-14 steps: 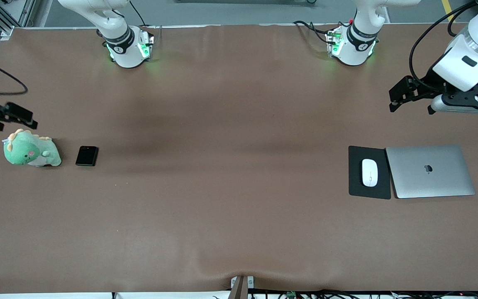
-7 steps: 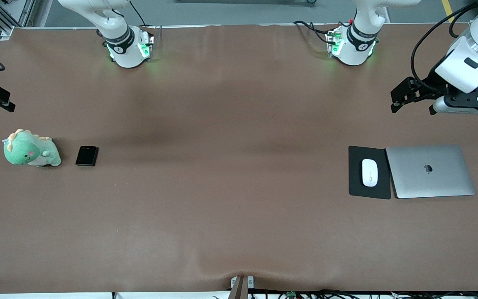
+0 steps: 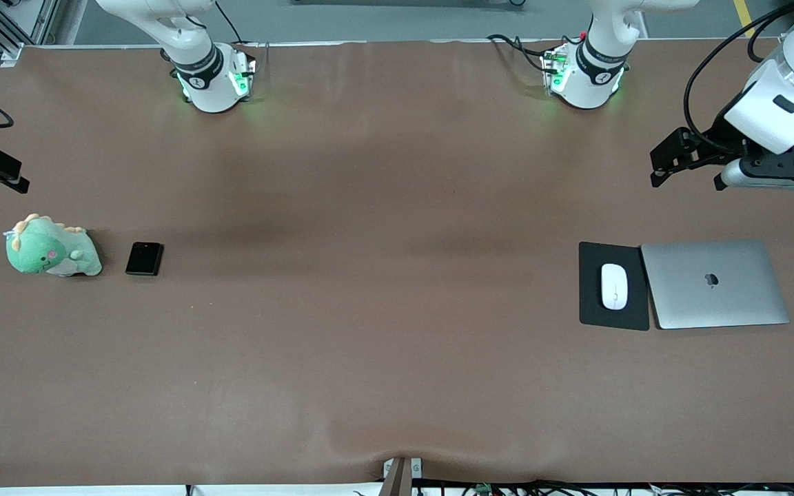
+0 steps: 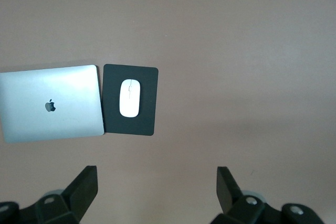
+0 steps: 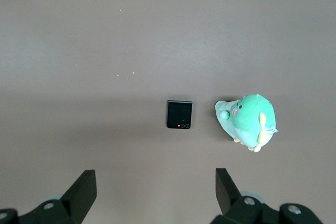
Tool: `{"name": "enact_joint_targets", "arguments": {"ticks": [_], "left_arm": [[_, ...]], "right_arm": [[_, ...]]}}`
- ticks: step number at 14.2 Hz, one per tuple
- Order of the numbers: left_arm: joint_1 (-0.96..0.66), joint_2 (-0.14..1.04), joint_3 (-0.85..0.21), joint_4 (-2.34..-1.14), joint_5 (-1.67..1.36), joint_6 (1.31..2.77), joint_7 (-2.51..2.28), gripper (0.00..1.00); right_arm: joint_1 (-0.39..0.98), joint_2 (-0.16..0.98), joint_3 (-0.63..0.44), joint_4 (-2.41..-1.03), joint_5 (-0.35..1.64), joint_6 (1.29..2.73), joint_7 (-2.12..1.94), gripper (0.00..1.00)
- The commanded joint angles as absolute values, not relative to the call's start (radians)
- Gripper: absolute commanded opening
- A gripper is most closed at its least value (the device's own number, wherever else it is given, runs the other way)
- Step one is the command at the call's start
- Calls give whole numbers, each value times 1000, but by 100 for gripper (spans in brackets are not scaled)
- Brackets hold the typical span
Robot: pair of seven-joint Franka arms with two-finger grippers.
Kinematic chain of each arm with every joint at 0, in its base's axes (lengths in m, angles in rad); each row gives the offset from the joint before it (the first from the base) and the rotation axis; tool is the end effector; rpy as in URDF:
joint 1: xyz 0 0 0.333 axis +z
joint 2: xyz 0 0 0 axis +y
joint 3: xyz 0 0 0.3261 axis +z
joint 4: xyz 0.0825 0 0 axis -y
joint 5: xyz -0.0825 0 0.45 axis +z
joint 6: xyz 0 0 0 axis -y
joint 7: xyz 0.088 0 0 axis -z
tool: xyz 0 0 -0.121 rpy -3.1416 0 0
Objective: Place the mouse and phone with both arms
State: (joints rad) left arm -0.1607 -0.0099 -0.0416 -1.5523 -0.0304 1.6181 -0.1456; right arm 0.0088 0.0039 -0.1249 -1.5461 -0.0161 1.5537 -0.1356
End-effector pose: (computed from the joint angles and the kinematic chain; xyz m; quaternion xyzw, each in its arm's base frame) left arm 0.6102 -0.1289 0.6412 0.9988 -0.0282 0.0347 0.0213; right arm 0.6160 -0.0737 0.6300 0.9999 0.0096 0.0008 0.0085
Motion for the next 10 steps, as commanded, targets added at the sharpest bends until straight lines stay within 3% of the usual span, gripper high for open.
{"name": "enact_joint_targets", "arguments": {"ticks": [1,10], "left_arm": [[-166,-18,-41,-1549,-37,1609,-147,100],[-163,-31,-40,-1552,-43,1600,-149,100]], "right_arm": [[8,11,-118,-1525,-25,1546,-117,100],[8,11,-118,-1525,-25,1546,-117,100]]}}
